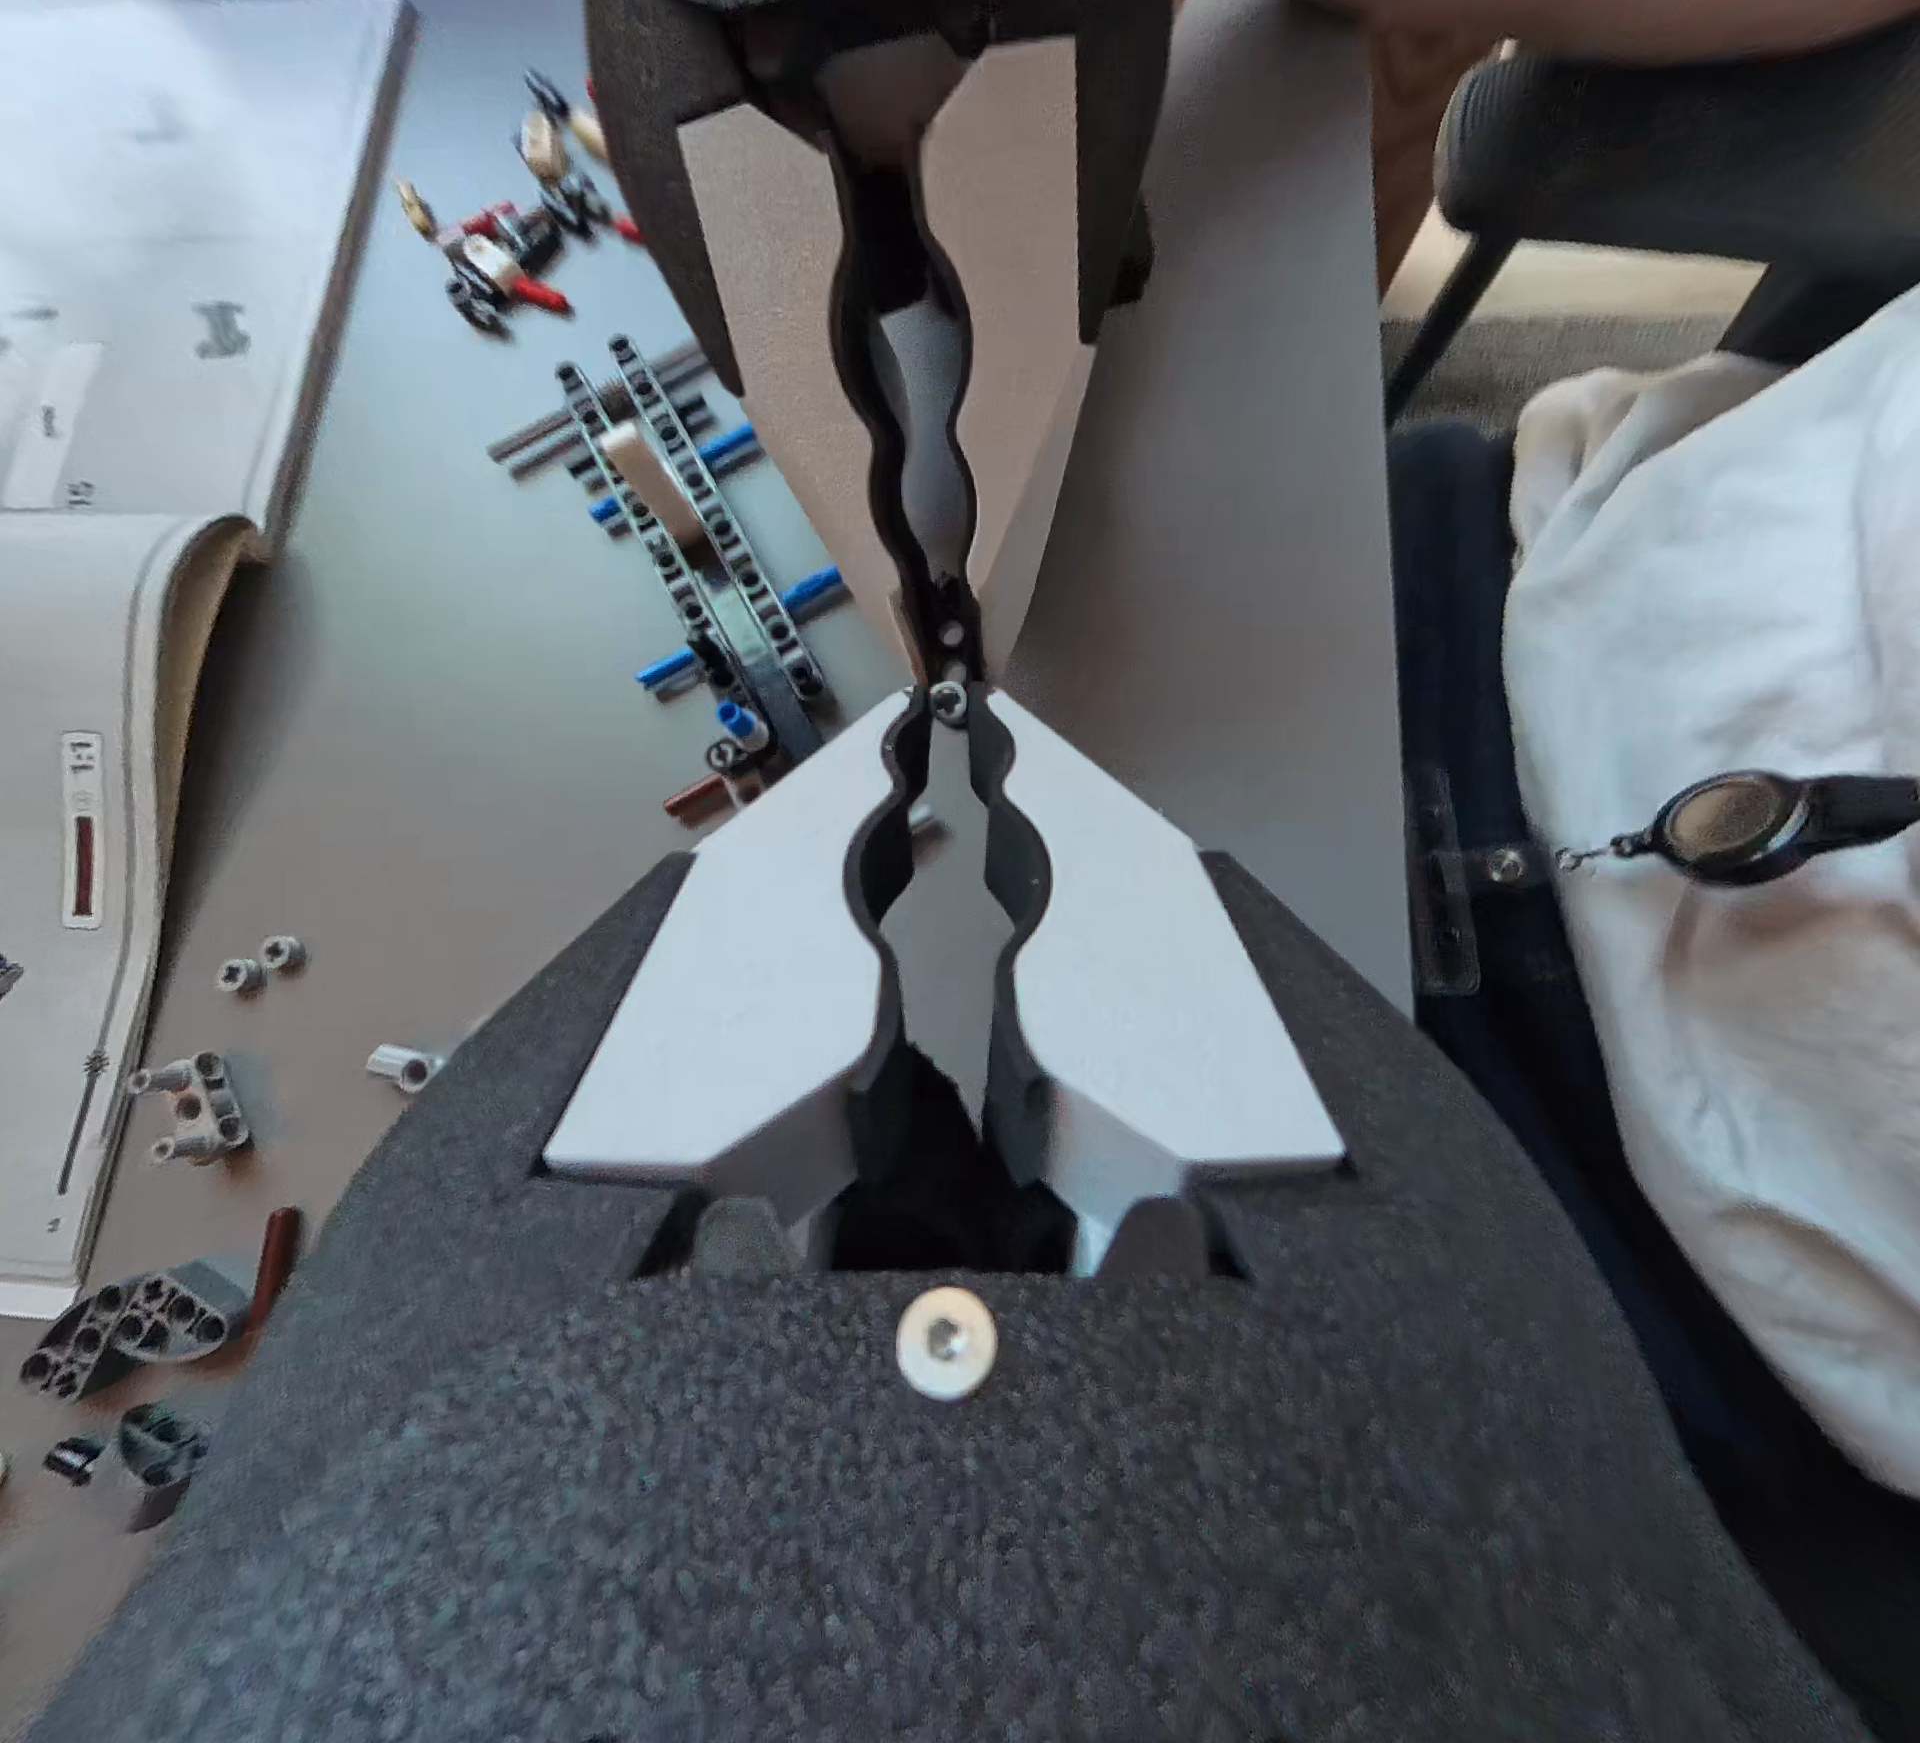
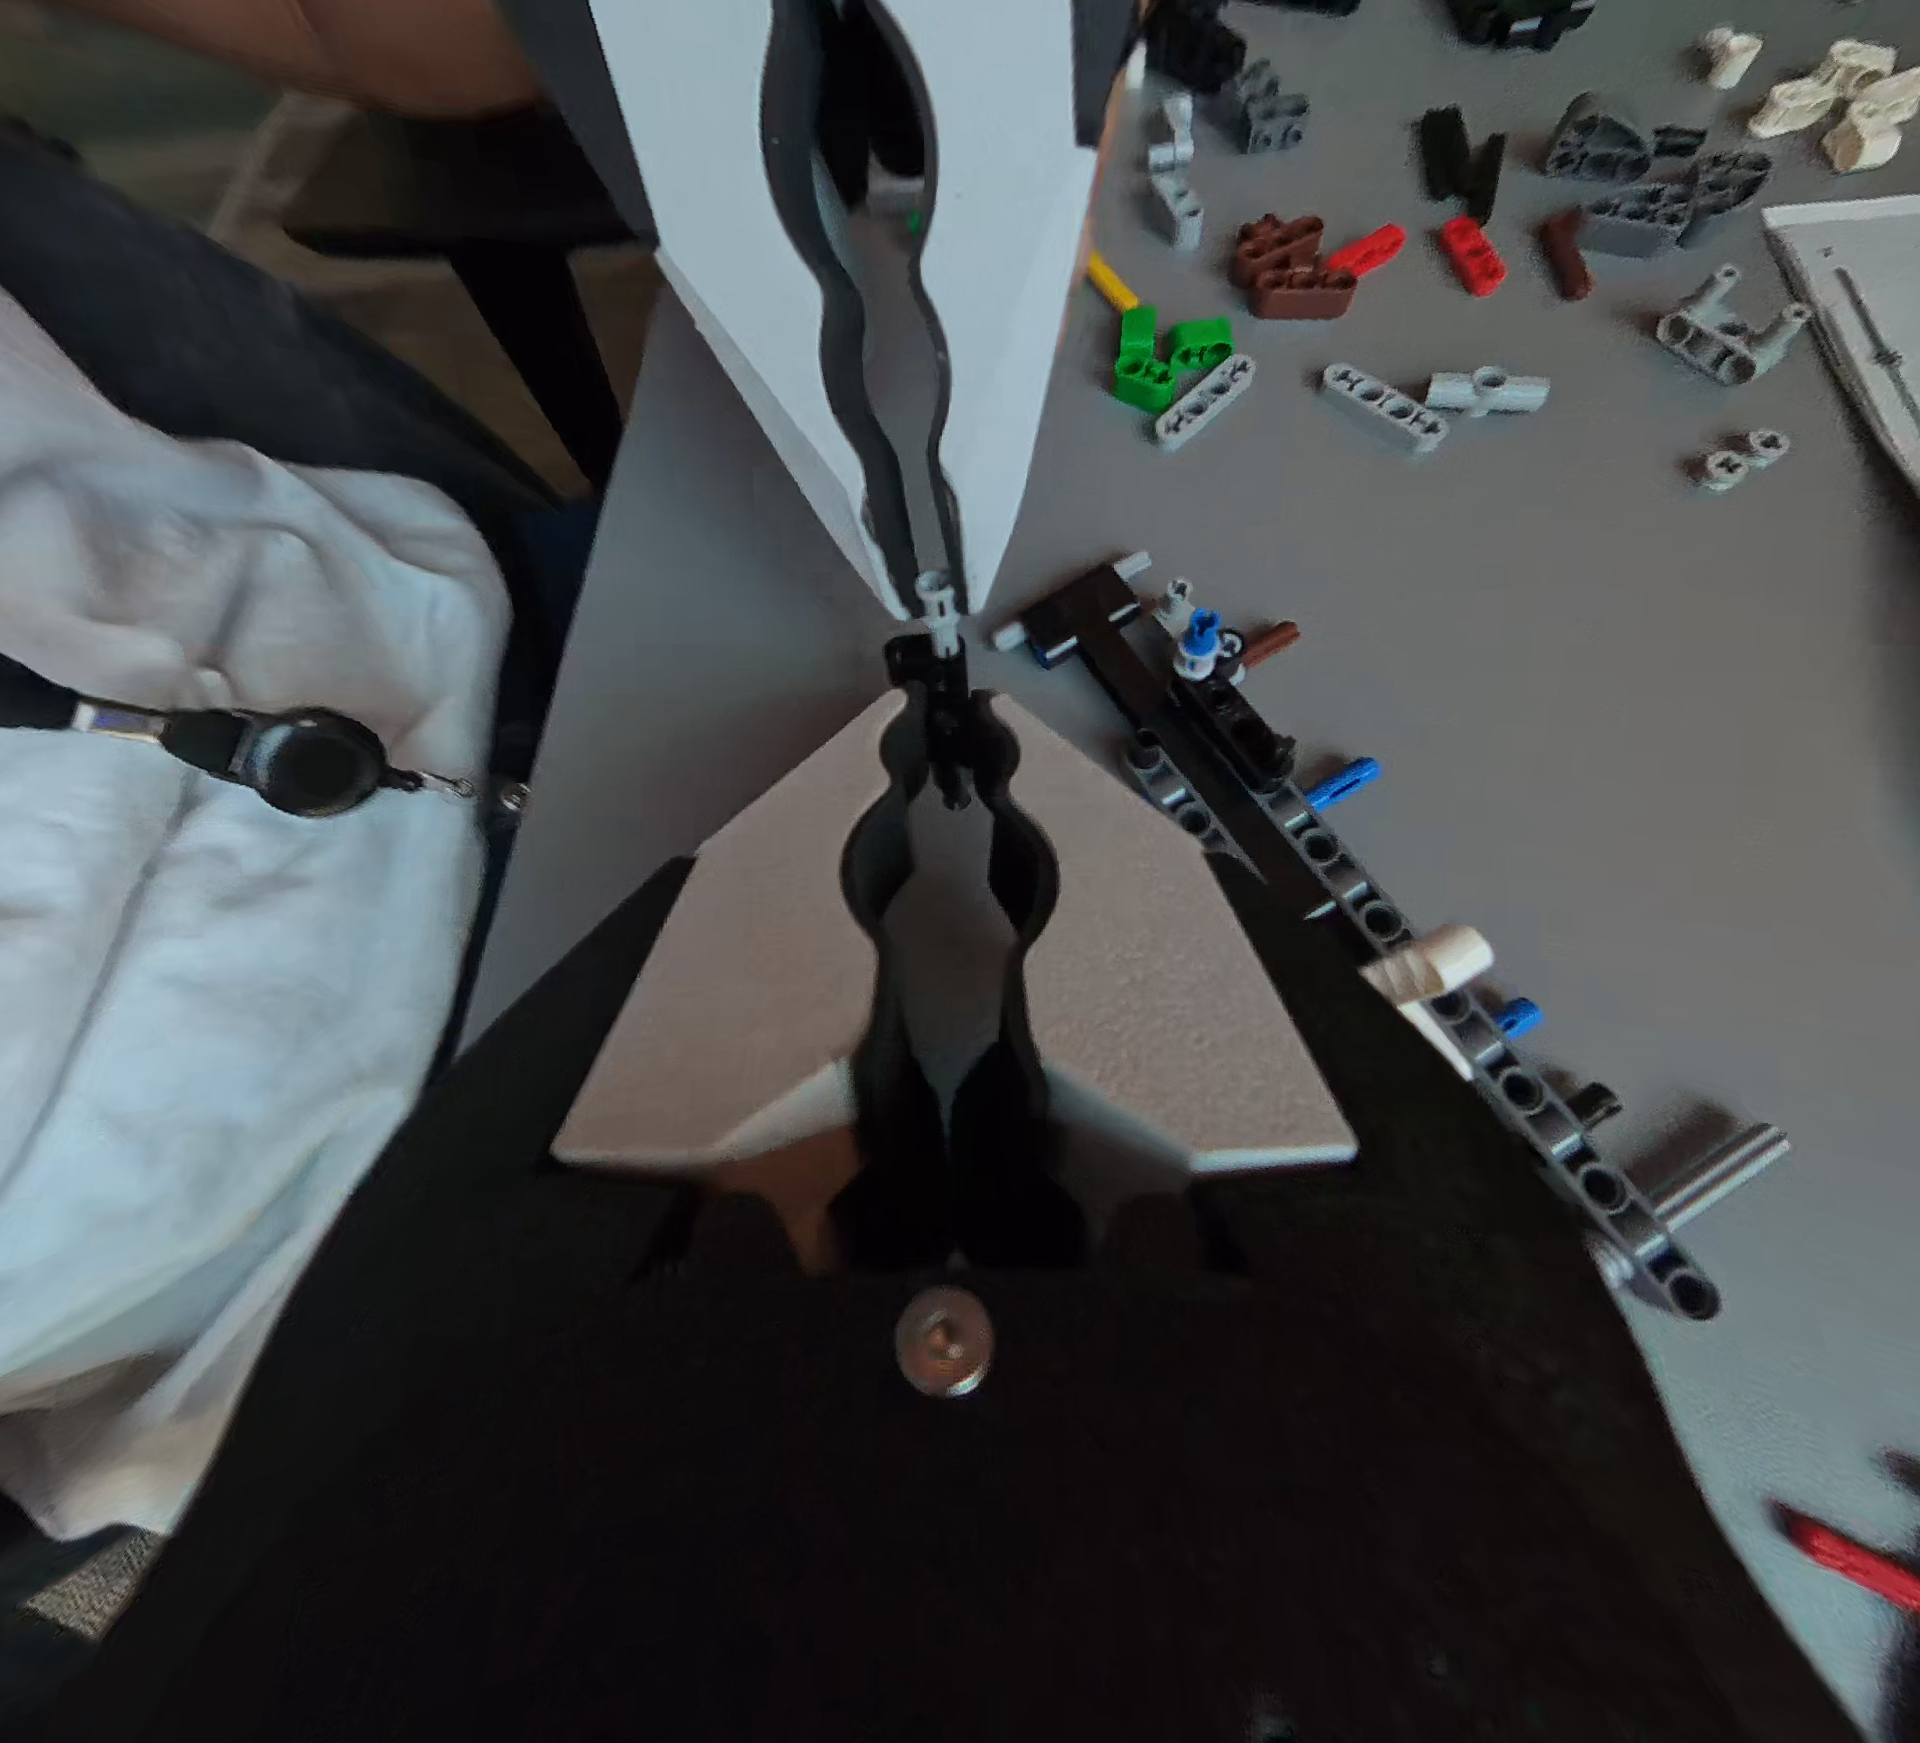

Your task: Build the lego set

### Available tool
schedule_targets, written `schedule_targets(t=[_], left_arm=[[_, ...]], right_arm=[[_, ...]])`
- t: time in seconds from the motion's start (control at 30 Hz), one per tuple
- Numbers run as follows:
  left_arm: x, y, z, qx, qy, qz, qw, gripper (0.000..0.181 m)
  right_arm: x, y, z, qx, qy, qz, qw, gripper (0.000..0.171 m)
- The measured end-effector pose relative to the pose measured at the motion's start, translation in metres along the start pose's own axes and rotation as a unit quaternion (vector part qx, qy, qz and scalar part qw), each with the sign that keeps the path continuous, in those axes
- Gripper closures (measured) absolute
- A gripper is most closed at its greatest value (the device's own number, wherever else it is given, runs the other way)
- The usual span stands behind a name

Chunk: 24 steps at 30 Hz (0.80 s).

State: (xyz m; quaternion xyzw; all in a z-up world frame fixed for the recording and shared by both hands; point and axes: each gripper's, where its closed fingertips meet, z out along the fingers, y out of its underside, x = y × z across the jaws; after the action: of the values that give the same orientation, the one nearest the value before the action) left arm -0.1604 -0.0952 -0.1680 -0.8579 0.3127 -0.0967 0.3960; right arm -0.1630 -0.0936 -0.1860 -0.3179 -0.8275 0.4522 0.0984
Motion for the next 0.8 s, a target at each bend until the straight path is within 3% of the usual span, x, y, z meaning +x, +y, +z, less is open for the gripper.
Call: schedule_targets(t=[0.03,0.17,0.23,0.37,0.5,0.67,0.8], left_arm=[[0.001,-0.008,-0.005,0.027,0.000,-0.005,1.000,0.176],[0.003,-0.019,-0.019,0.047,-0.004,0.008,0.999,0.175],[-0.001,-0.029,-0.027,0.077,-0.046,0.034,0.995,0.174],[-0.006,-0.025,-0.041,0.051,-0.164,0.155,0.973,0.141],[0.010,-0.032,-0.036,0.041,-0.216,0.257,0.941,0.127],[0.019,-0.037,-0.033,0.068,-0.173,0.212,0.959,0.145],[0.015,-0.036,-0.033,0.060,-0.188,0.213,0.957,0.157]], right_arm=[[-0.002,-0.007,-0.007,0.024,-0.010,0.012,1.000,0.167],[-0.011,-0.024,-0.012,0.077,-0.029,0.028,0.996,0.167],[-0.013,-0.033,-0.020,0.110,-0.049,0.060,0.991,0.168],[-0.023,-0.052,-0.040,0.178,-0.132,0.143,0.965,0.167],[-0.032,-0.055,-0.038,0.181,-0.222,0.234,0.929,0.168],[-0.041,-0.055,-0.027,0.156,-0.221,0.229,0.935,0.168],[-0.038,-0.052,-0.026,0.153,-0.209,0.223,0.940,0.167]])
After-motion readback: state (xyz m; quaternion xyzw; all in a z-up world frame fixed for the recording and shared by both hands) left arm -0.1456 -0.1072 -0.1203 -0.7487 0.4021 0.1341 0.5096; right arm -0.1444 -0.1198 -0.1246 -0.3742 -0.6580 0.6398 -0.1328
